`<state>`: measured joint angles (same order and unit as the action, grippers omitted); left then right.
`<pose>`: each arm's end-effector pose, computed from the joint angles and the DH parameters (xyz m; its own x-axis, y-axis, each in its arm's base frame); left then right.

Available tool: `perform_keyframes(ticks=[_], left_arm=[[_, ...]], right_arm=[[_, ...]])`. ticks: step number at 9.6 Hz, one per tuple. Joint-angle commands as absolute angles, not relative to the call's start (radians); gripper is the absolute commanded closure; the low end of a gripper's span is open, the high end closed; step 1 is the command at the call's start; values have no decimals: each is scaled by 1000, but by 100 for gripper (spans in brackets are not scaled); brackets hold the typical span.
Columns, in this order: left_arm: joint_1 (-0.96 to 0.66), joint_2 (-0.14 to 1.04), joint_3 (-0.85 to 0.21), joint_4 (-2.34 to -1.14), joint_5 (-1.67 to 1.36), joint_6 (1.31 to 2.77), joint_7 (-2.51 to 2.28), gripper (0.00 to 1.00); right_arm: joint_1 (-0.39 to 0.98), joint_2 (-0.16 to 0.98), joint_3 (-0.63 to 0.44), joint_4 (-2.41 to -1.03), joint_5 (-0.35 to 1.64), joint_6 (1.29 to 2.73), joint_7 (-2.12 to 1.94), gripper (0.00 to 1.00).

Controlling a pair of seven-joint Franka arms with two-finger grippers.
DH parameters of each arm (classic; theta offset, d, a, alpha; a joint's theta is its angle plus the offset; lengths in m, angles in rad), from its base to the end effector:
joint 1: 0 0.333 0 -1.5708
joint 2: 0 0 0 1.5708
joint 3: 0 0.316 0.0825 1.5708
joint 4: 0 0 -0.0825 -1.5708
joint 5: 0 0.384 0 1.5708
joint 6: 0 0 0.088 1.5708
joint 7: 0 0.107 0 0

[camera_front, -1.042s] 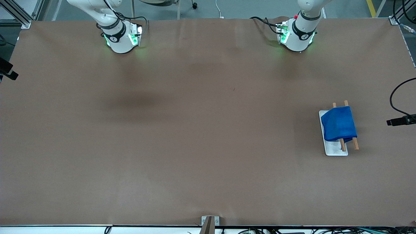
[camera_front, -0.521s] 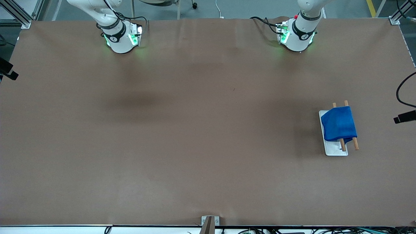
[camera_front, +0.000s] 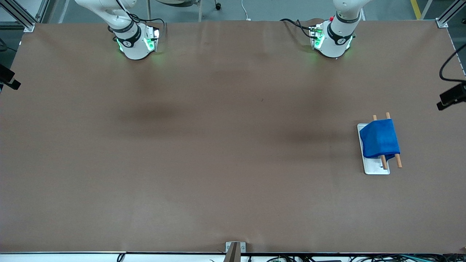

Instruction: Right arm passes towel to left arm to hang

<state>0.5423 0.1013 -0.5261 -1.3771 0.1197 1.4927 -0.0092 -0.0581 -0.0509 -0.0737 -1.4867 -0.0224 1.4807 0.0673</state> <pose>0.5732 0.0407 0.6584 0.9989 0.0383 0.0286 0.0402 -0.9969 -0.0679 0.5234 -0.0732 0.6832 0.9788 -0.1997 0.0459 -0.2006 -0.9796 0.0154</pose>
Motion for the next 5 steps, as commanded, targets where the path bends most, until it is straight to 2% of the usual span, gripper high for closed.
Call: perform_keyframes(ticks=[1,3,4,5], left_arm=[[552,49,-548,-1417,101,1456,-18,0],[546,23,-549,-1419,43,1444,-20,0],[498,-1,-517,-1446,34,1443,-24,0],[403,-15,-436,-1471,31,1443,-26,0]], right_arm=[[-63,-58,-71,-1493,-29,1479,58,0],[-63,-58,-71,-1493,-29,1479,58,0],[-63,-58,-71,-1493,-29,1479,58,0],[-63,-58,-71,-1493,-29,1479,58,0]])
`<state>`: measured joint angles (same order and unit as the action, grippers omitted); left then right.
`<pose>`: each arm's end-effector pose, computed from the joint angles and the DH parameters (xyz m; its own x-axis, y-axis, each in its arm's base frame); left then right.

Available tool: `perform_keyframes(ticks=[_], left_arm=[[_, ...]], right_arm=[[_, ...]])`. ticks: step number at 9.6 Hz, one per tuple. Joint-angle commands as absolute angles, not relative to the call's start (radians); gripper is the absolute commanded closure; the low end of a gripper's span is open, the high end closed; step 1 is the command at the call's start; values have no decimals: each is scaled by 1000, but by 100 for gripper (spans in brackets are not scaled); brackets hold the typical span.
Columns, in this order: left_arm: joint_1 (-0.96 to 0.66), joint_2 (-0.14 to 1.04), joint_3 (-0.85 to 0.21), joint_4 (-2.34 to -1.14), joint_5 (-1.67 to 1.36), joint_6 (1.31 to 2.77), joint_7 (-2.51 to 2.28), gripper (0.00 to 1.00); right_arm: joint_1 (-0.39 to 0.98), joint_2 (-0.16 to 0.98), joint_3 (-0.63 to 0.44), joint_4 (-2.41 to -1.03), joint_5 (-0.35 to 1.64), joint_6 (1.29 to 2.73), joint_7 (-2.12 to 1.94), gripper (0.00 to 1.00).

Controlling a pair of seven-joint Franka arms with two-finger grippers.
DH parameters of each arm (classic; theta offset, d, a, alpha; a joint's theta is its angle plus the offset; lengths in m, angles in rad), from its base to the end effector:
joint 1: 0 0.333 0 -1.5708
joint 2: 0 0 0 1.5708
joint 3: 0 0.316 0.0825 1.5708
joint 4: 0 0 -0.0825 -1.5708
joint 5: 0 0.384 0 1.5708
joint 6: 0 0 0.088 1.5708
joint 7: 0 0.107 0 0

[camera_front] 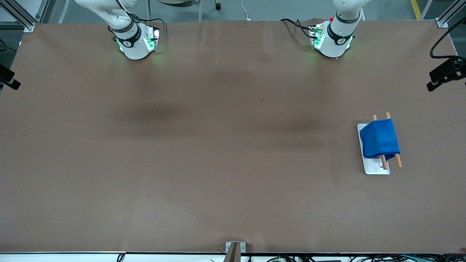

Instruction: Right arm passes towel to left arm to hang

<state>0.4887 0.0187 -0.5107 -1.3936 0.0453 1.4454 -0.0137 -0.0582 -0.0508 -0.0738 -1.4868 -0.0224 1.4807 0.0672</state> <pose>0.5452 -0.0034 0.6868 0.9993 -0.0022 0.0360 -0.0010 -0.9994 -0.0351 0.5234 -0.0734 0.6831 0.9788 -0.1998 0.0457 -0.2007 -0.9795 0.0154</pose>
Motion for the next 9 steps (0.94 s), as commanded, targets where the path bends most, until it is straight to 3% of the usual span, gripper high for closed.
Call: perform_keyframes(ticks=[1,5,9], left_arm=[[302,-34,-348,-1501,22,1443,-28,0],[135,-126,-195,-1650,-14,1492,-31,0],[68,-155,-166,-1697,-14,1523,-34,0]], right_arm=[[-63,-58,-71,-1493,-29,1479,58,0],[-63,-58,-71,-1493,-29,1479,58,0],[-63,-58,-71,-1493,-29,1479,58,0]])
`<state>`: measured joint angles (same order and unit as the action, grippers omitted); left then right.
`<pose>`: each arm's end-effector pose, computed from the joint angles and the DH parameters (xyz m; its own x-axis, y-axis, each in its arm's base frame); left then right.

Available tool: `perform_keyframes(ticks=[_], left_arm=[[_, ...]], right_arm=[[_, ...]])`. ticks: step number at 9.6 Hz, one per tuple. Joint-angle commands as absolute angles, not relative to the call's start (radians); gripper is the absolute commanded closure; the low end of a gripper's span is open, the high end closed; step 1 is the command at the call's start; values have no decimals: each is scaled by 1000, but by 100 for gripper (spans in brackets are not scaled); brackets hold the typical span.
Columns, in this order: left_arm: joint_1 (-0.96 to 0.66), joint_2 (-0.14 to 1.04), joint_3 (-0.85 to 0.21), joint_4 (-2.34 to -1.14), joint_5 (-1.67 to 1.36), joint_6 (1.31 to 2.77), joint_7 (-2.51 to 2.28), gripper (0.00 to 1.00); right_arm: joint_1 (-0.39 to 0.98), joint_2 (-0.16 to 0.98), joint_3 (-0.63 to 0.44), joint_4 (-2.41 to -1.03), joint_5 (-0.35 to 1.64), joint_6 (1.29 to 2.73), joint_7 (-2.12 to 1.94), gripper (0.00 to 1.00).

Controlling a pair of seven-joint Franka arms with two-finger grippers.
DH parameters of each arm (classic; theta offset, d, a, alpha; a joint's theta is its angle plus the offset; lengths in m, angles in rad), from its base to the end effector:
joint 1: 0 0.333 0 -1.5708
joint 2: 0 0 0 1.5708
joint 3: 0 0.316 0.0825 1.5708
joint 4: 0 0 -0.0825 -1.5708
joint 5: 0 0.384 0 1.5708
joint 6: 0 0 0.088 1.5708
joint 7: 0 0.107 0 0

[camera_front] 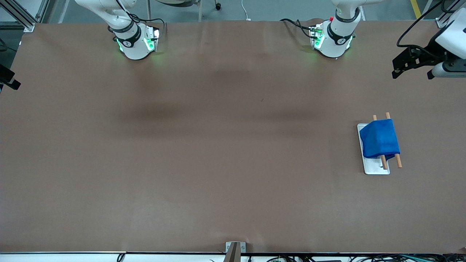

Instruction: Right arm passes towel to left arm to hang

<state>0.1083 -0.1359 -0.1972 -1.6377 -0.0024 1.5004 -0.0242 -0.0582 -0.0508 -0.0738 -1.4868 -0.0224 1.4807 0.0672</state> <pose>0.5023 -0.0528 0.6575 0.9980 -0.0630 -0.0034 -0.0630 -0.9977 -0.0242 0.5234 -0.0734 0.6831 0.9788 -0.1998 0.0457 -0.2007 -0.9795 0.0154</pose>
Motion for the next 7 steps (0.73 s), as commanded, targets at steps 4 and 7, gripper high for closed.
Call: perform_keyframes(ticks=[4,7], left_arm=[[66,-91,-147,-1607,0,1488,-26,0],[64,-67,-149,-1577,2,1473,-18,0]], right_arm=[[-63,-58,-71,-1493,-29,1479,58,0],[-63,-58,-71,-1493,-29,1485,43,0]])
